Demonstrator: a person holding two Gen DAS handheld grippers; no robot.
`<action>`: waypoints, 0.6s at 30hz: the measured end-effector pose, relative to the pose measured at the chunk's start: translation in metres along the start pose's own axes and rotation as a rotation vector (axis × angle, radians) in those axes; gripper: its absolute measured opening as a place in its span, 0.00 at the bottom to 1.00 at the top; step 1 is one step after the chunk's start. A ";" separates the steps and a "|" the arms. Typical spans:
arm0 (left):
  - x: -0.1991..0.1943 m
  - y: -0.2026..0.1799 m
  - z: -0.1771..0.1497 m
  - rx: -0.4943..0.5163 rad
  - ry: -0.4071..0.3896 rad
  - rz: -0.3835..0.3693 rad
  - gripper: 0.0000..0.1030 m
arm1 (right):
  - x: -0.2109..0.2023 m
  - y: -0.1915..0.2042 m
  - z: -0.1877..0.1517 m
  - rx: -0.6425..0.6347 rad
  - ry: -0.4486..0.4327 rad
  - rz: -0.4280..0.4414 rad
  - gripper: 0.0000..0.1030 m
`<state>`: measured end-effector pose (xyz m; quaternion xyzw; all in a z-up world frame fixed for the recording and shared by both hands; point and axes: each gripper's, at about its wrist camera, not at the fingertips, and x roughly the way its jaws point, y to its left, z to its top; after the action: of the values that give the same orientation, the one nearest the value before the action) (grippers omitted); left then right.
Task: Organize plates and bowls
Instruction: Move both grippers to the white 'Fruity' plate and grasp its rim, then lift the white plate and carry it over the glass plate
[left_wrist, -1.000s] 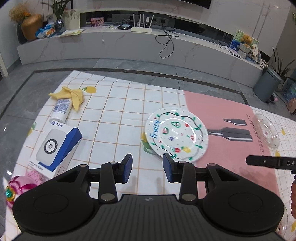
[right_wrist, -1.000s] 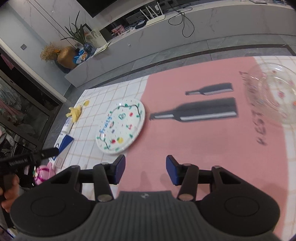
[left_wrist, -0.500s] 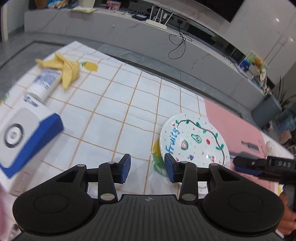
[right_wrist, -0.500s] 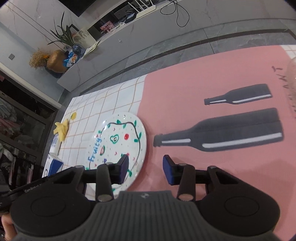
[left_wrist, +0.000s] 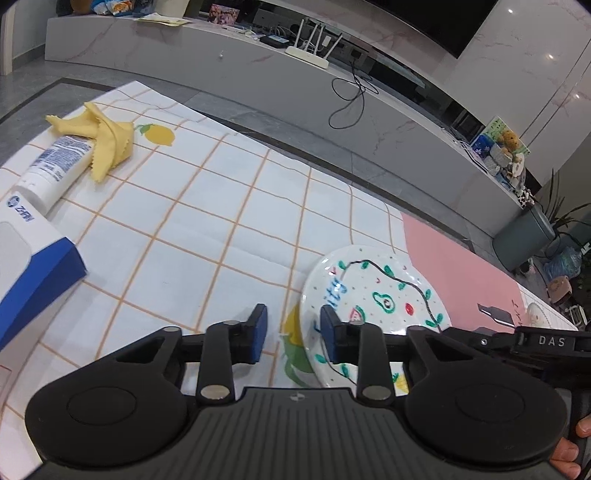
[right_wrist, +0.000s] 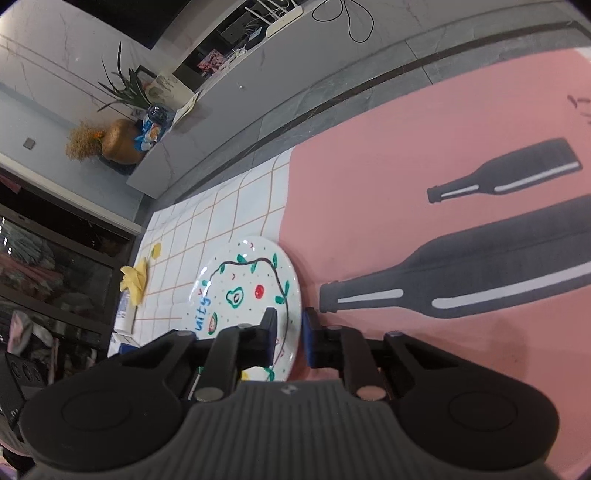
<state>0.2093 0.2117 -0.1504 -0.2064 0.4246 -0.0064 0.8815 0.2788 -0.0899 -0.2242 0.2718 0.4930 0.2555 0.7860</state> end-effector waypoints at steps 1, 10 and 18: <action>0.001 -0.001 0.000 -0.001 0.002 -0.003 0.26 | 0.000 0.000 -0.001 0.007 -0.004 0.002 0.12; 0.000 0.005 -0.002 -0.107 0.021 -0.040 0.11 | -0.002 -0.001 -0.004 0.037 -0.007 -0.008 0.05; -0.023 0.007 -0.005 -0.153 0.015 -0.050 0.11 | -0.016 0.010 -0.014 0.045 0.010 0.019 0.05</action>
<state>0.1901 0.2210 -0.1386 -0.2836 0.4250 0.0027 0.8596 0.2589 -0.0914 -0.2124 0.2926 0.5001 0.2532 0.7747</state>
